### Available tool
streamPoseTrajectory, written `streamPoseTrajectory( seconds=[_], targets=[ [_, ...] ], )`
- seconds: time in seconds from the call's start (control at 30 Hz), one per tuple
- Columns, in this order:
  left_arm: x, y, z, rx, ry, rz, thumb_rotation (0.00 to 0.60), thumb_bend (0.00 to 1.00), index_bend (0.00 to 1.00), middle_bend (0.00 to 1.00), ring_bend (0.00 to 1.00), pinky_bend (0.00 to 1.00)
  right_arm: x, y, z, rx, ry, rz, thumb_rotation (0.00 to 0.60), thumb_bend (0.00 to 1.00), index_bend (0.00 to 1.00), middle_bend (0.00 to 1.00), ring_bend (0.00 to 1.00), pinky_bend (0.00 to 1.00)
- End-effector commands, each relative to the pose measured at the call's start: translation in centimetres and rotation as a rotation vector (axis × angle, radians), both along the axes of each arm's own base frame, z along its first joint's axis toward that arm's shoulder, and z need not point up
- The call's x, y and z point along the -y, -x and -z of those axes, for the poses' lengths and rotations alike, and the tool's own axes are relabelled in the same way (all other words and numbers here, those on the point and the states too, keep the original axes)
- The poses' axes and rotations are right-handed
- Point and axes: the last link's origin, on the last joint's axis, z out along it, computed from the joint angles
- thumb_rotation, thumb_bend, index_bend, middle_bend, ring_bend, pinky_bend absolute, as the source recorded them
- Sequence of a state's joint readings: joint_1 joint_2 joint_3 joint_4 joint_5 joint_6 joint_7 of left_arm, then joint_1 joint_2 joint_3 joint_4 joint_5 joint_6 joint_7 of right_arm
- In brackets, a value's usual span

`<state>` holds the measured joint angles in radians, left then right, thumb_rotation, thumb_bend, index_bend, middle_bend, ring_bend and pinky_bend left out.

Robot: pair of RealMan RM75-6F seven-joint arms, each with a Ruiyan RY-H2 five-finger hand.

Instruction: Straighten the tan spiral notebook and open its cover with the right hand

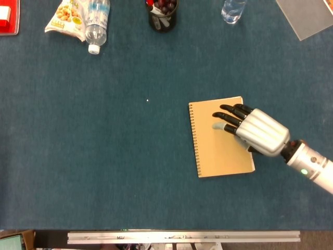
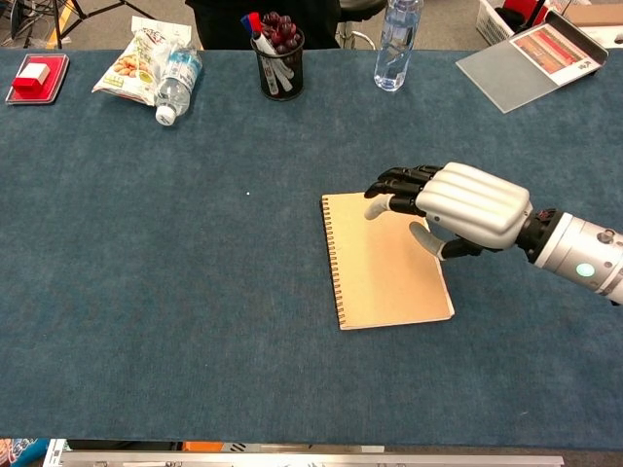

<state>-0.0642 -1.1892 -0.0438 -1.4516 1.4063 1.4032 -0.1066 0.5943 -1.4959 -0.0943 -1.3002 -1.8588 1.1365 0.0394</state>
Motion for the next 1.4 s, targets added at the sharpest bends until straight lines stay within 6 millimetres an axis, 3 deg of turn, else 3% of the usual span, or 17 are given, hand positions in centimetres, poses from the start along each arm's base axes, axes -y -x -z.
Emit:
streamPoseTrajectory(
  seconds=[0.03,0.27,0.5,0.7,1.4],
  targets=[
    [-0.1,0.0,0.0,0.0,0.001,-0.003,0.6,0.36,0.25,0.06,0.11,0.28,0.9,-0.7,0.1,0.015,-0.034,-0.04,0.6,0.67,0.26,0.17,0.1,0.22],
    [-0.1,0.2,0.1,0.001,0.003,-0.01,0.6,0.36,0.25,0.06,0.11,0.28,1.9,-1.6,0.6,0.02,-0.071,-0.063,0.6,0.68,0.26,0.17,0.1,0.22],
    [0.0,0.4,0.1,0.007,0.002,-0.017,0.6,0.36,0.25,0.06,0.11,0.28,2.4,-2.4,1.6,-0.021,-0.099,-0.076,0.6,0.88,0.24,0.17,0.1,0.22],
    [0.1,0.6,0.2,0.01,0.003,-0.019,0.6,0.36,0.25,0.06,0.11,0.28,2.8,-3.3,2.1,-0.04,-0.109,-0.091,0.6,0.99,0.24,0.17,0.1,0.22],
    [0.4,1.2,0.2,0.021,0.002,-0.032,0.6,0.36,0.25,0.06,0.11,0.28,3.2,-4.1,4.1,-0.135,-0.151,-0.136,0.6,1.0,0.24,0.17,0.1,0.22]
  ],
)
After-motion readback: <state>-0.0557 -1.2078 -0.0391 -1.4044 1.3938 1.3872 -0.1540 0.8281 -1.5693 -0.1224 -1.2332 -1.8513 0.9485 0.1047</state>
